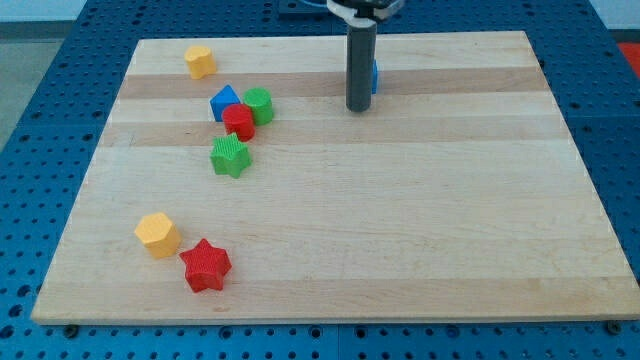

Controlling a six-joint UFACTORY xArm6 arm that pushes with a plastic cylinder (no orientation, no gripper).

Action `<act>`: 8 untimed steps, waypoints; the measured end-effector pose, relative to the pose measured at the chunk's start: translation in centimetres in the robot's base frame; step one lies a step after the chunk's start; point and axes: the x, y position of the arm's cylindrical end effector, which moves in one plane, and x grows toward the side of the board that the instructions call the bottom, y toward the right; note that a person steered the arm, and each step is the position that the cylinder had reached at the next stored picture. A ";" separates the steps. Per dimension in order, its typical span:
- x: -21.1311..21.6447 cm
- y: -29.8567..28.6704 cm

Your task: Move the cube to the top center

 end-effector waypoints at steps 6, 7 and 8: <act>-7.0 4.1; -10.5 7.6; -9.7 2.7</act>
